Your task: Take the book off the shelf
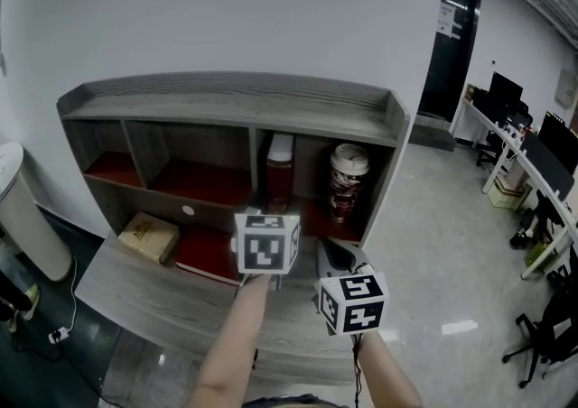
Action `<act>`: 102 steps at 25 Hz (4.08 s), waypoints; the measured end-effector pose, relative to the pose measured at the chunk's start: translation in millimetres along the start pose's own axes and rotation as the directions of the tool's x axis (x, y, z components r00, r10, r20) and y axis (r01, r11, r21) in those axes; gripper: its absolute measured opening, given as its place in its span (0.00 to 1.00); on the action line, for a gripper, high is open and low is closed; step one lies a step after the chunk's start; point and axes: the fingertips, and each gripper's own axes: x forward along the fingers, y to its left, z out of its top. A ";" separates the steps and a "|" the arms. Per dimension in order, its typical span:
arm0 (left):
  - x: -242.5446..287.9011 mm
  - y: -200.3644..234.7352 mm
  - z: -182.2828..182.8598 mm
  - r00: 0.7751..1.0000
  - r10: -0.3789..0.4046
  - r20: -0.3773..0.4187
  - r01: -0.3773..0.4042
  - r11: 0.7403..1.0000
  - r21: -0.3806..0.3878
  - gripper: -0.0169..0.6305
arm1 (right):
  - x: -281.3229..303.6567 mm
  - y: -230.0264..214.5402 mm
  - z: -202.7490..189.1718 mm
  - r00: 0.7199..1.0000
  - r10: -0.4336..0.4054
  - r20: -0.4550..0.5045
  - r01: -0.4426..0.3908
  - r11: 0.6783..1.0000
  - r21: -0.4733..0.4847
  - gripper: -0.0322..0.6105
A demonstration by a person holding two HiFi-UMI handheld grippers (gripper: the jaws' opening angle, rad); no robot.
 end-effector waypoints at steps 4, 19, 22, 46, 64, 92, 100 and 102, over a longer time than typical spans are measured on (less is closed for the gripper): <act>8.3 1.7 4.0 1.000 0.003 0.002 -0.003 1.000 0.005 0.37 | 5.1 -3.5 -1.7 1.000 -0.002 -0.001 0.002 1.000 0.017 0.06; 23.5 -0.3 12.4 0.997 0.040 0.068 -0.041 0.999 0.005 0.38 | 19.4 -12.5 -0.4 1.000 -0.021 -0.006 0.021 1.000 0.018 0.06; 25.1 0.7 13.1 0.995 0.056 0.086 -0.056 0.998 -0.001 0.38 | 19.8 -13.2 -1.1 1.000 -0.024 -0.007 0.024 0.999 0.022 0.06; -15.2 4.7 11.3 0.990 0.065 0.123 -0.065 0.998 -0.008 0.37 | -2.7 7.9 -15.1 0.999 -0.027 -0.026 0.028 0.999 0.040 0.06; -70.3 -9.0 7.6 0.988 0.036 0.147 -0.033 0.999 -0.024 0.37 | -38.0 28.4 -17.6 1.000 -0.005 -0.015 0.006 0.999 0.043 0.06; -128.1 -33.3 -18.3 0.990 0.082 0.111 -0.080 0.997 -0.025 0.36 | -84.5 40.3 -35.7 0.998 0.062 -0.030 -0.060 0.995 0.074 0.06; -147.2 -41.9 -31.0 0.991 0.100 0.094 -0.097 0.995 -0.032 0.36 | -101.4 47.5 -42.7 0.995 0.090 -0.041 -0.087 0.993 0.076 0.06; -152.7 -43.7 -34.6 0.990 0.106 0.089 -0.104 0.994 -0.034 0.36 | -106.4 49.6 -45.2 0.994 0.098 -0.045 -0.094 0.993 0.077 0.06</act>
